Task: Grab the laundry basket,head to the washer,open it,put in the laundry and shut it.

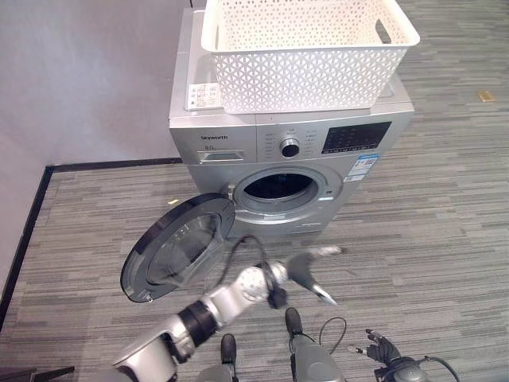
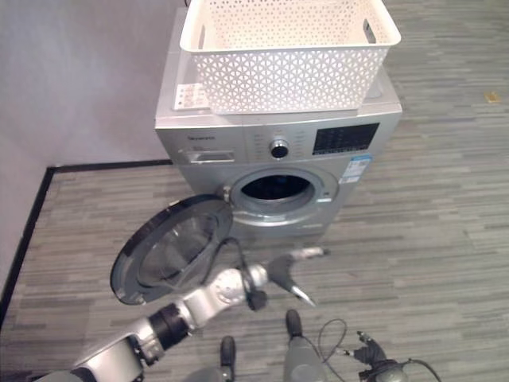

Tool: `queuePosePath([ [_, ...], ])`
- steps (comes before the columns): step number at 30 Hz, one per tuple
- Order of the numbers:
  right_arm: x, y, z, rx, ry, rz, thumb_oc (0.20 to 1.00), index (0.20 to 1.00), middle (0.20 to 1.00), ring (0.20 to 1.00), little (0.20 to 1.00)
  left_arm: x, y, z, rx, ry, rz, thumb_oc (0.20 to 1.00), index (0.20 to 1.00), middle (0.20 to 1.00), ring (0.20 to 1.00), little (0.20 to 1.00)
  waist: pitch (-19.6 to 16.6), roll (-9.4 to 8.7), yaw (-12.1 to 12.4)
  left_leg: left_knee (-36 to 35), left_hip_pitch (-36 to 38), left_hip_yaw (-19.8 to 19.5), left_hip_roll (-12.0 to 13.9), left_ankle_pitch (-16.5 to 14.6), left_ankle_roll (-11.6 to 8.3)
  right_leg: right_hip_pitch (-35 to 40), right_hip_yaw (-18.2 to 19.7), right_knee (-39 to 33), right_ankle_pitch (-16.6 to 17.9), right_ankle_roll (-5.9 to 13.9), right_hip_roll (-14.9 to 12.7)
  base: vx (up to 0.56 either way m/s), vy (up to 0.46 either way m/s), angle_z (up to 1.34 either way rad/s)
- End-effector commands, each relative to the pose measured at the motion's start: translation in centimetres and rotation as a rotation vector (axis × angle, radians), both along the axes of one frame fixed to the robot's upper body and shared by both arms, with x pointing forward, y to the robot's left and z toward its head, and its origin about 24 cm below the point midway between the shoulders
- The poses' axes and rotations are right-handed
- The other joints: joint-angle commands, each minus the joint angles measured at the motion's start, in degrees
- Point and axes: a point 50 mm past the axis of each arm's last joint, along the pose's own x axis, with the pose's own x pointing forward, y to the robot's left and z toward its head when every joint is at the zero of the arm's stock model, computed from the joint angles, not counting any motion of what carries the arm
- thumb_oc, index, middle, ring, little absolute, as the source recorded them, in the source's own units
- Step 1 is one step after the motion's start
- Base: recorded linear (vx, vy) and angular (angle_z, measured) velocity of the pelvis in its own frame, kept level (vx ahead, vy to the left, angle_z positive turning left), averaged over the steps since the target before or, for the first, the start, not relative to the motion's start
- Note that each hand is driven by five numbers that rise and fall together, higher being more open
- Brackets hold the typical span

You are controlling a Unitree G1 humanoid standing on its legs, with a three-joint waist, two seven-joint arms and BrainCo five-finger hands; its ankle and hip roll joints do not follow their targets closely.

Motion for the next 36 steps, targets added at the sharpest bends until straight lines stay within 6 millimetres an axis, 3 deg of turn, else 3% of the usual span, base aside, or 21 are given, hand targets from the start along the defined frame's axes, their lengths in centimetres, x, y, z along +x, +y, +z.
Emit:
queuePosePath([
  [1, -3.3, -0.5, -0.7, -0.003, 0.101, 0.006, 1.0, 1.0, 1.0, 1.0, 1.0, 3.3, 5.6, 6.4, -0.098, -0.334, 0.27, 1.0, 1.0, 1.0, 1.0, 1.0, -2.7, -2.78, 2.7, 0.0, -3.1, -2.7, -2.8, -0.3, 0.89, 2.0, -1.3, 1.3, -4.2, 3.68, -1.9, -0.03, 0.053, 0.11],
  [3, -3.3, -0.3, -0.9, 0.017, 0.114, 0.01, 1.0, 1.0, 1.0, 1.0, 1.0, 4.8, 11.1, 8.0, -0.005, -0.454, 0.483, 1.0, 1.0, 1.0, 1.0, 1.0, -2.5, -3.26, 3.1, 0.0, -4.0, -2.7, -3.0, 0.3, 0.81, 1.0, -1.5, 1.7, -3.7, 4.03, -2.2, -0.05, 0.043, 0.25],
  [4, -3.3, -0.3, -0.9, 0.017, 0.114, 0.01, 1.0, 1.0, 1.0, 1.0, 1.0, 4.8, 11.1, 8.0, -0.005, -0.454, 0.483, 1.0, 1.0, 1.0, 1.0, 1.0, -2.5, -3.27, 3.1, 0.0, -4.0, -2.7, -3.0, 0.3, 0.82, 1.0, -1.6, 1.8, -3.7, 4.03, -2.2, -0.07, 0.03, 0.33],
  [6, -2.9, 0.2, -1.0, 0.039, 0.107, 0.019, 1.0, 1.0, 1.0, 1.0, 1.0, 5.7, 16.7, 9.8, 0.02, -0.517, 0.715, 1.0, 1.0, 1.0, 1.0, 1.0, -1.8, -4.2, 3.5, 0.0, -5.3, -2.8, -3.3, 0.7, 0.83, -0.4, -1.5, 2.3, -3.3, 4.38, -2.3, -0.11, 0.046, 0.17],
  [7, -2.5, 0.8, -1.1, 0.056, 0.097, 0.012, 1.0, 1.0, 1.0, 1.0, 1.0, 6.0, 20.6, 12.6, 0.071, -0.633, 0.875, 1.0, 1.0, 1.0, 1.0, 1.0, -0.9, -5.19, 3.9, 0.0, -6.6, -2.9, -3.4, 1.2, 0.86, -1.8, -1.6, 3.0, -2.9, 4.67, -2.5, -0.14, 0.076, -0.03],
  [11, -1.1, 1.9, -1.2, 0.09, 0.065, 0.01, 1.0, 1.0, 1.0, 1.0, 1.0, 5.6, 27.2, 17.3, 0.178, -0.757, 1.139, 1.0, 1.0, 1.0, 1.0, 1.0, 1.0, -7.48, 4.3, 0.0, -9.1, -3.0, -3.5, 2.0, 0.93, -4.0, -1.6, 3.6, -1.9, 5.52, -2.9, -0.07, 0.082, 0.08],
  [15, 0.1, 2.5, -1.0, 0.104, 0.024, 0.013, 1.0, 1.0, 1.0, 1.0, 1.0, 5.4, 30.3, 18.8, 0.233, -0.755, 1.284, 1.0, 1.0, 1.0, 1.0, 1.0, 2.8, -10.14, 4.0, 0.0, -11.6, -3.0, -3.1, 2.7, 0.71, -5.9, -1.9, 3.2, -0.5, 6.29, -3.2, -0.03, 0.071, 0.08],
  [16, 0.1, 2.6, -1.0, 0.105, 0.024, 0.012, 1.0, 1.0, 1.0, 1.0, 1.0, 5.5, 30.3, 18.9, 0.233, -0.756, 1.283, 1.0, 1.0, 1.0, 1.0, 1.0, 2.8, -10.2, 4.0, 0.0, -11.6, -3.0, -3.1, 2.7, 0.71, -6.0, -1.9, 3.2, -0.5, 6.29, -3.2, -0.02, 0.067, 0.12],
  [17, 0.7, 2.9, -0.9, 0.12, 0.0, 0.002, 1.0, 1.0, 1.0, 1.0, 1.0, 5.5, 31.2, 18.9, 0.205, -0.719, 1.337, 1.0, 1.0, 1.0, 1.0, 1.0, 3.5, -11.49, 3.7, 0.0, -12.9, -3.1, -2.5, 3.1, 0.57, -7.2, -1.6, 3.0, 0.2, 6.5, -3.1, -0.01, 0.069, 0.08],
  [20, 1.3, 3.6, -0.9, 0.134, -0.027, -0.002, 1.0, 1.0, 1.0, 1.0, 1.0, 5.7, 32.1, 18.1, 0.166, -0.648, 1.401, 1.0, 1.0, 1.0, 1.0, 1.0, 4.6, -13.67, 3.3, 0.0, -14.6, -3.0, -1.6, 3.6, 0.36, -8.8, -1.2, 2.6, 1.3, 6.78, -2.9, 0.0, 0.077, 0.02],
  [21, 1.4, 3.8, -0.9, 0.14, -0.03, -0.002, 1.0, 1.0, 1.0, 1.0, 1.0, 5.8, 32.4, 16.9, 0.133, -0.58, 1.435, 1.0, 1.0, 1.0, 1.0, 1.0, 4.8, -14.13, 3.1, 0.0, -14.9, -2.8, -1.4, 3.5, 0.34, -9.2, -1.0, 2.5, 1.5, 6.83, -2.7, 0.01, 0.07, -0.05],
  [23, 1.6, 4.7, -1.0, 0.152, -0.033, 0.012, 1.0, 1.0, 1.0, 1.0, 1.0, 6.3, 32.2, 14.1, 0.116, -0.442, 1.456, 1.0, 1.0, 1.0, 1.0, 1.0, 5.4, -15.33, 2.7, 0.0, -15.4, -2.5, -0.8, 3.5, 0.22, -10.3, -0.2, 2.3, 2.1, 6.93, -2.5, 0.0, 0.053, -0.18],
  [24, 1.6, 4.7, -1.0, 0.152, -0.033, 0.012, 1.0, 1.0, 1.0, 1.0, 1.0, 6.3, 32.2, 14.1, 0.116, -0.442, 1.456, 1.0, 1.0, 1.0, 1.0, 1.0, 5.4, -15.33, 2.7, 0.0, -15.4, -2.5, -0.8, 3.5, 0.22, -10.3, -0.2, 2.3, 2.1, 6.93, -2.5, 0.01, 0.027, -0.37],
  [27, 1.0, 4.9, -1.4, 0.15, -0.004, 0.02, 1.0, 1.0, 1.0, 1.0, 1.0, 6.4, 29.7, 5.9, 0.036, -0.115, 1.443, 1.0, 1.0, 1.0, 1.0, 1.0, 5.5, -15.15, 2.4, 0.0, -14.8, -1.9, -0.7, 3.2, 0.38, -10.3, 0.8, 2.6, 1.6, 6.39, -2.3, 0.03, 0.049, -0.19],
  [29, 0.7, 4.6, -1.5, 0.132, 0.015, 0.018, 1.0, 1.0, 1.0, 1.0, 1.0, 6.5, 27.2, 2.4, -0.041, 0.029, 1.405, 1.0, 1.0, 1.0, 1.0, 1.0, 5.5, -14.65, 2.5, 0.0, -14.2, -1.6, -0.9, 2.9, 0.57, -10.0, 0.9, 2.6, 1.1, 6.05, -2.4, 0.02, 0.007, -0.14],
  [30, 0.7, 4.6, -1.5, 0.131, 0.015, 0.018, 1.0, 1.0, 1.0, 1.0, 1.0, 6.5, 27.2, 2.3, -0.041, 0.03, 1.405, 1.0, 1.0, 1.0, 1.0, 1.0, 5.5, -14.6, 2.5, 0.0, -14.2, -1.6, -0.9, 2.8, 0.57, -10.0, 0.9, 2.6, 1.1, 6.05, -2.3, 0.01, -0.038, -0.31],
  [31, 0.7, 4.1, -1.4, 0.115, 0.021, -0.005, 1.0, 1.0, 1.0, 1.0, 1.0, 6.3, 23.4, -1.6, -0.07, 0.168, 1.317, 1.0, 1.0, 1.0, 1.0, 1.0, 5.5, -13.72, 2.6, 0.0, -13.4, -1.5, -1.3, 2.6, 0.68, -9.5, 0.8, 2.6, 0.5, 5.72, -2.4, 0.03, -0.087, -0.21],
  [32, 1.2, 3.5, -1.2, 0.093, 0.012, -0.04, 1.0, 1.0, 1.0, 1.0, 1.0, 5.6, 18.2, -5.1, -0.174, 0.294, 1.222, 1.0, 1.0, 1.0, 1.0, 1.0, 5.2, -12.03, 3.1, 0.0, -12.6, -1.4, -1.8, 2.4, 0.78, -8.6, 0.3, 2.4, 0.0, 5.27, -2.6, 0.04, -0.09, -0.03],
  [35, 1.0, 1.7, -0.9, 0.045, 0.025, -0.104, 1.0, 1.0, 1.0, 1.0, 1.0, 4.3, 10.8, -7.3, -0.259, 0.371, 0.972, 1.0, 1.0, 1.0, 1.0, 1.0, 4.8, -9.18, 3.6, 0.0, -11.8, -1.7, -2.6, 2.3, 0.94, -7.3, -0.5, 1.9, -0.6, 4.63, -2.7, 0.03, -0.082, 0.04],
  [36, 0.8, 1.0, -0.8, 0.028, 0.033, -0.144, 1.0, 1.0, 1.0, 1.0, 1.0, 2.2, 6.5, -8.6, -0.276, 0.439, 0.795, 1.0, 1.0, 1.0, 1.0, 1.0, 4.4, -7.24, 4.1, 0.0, -11.1, -2.2, -2.9, 2.3, 0.89, -6.2, -1.3, 1.7, -1.4, 4.1, -2.6, 0.02, -0.101, 0.06],
])
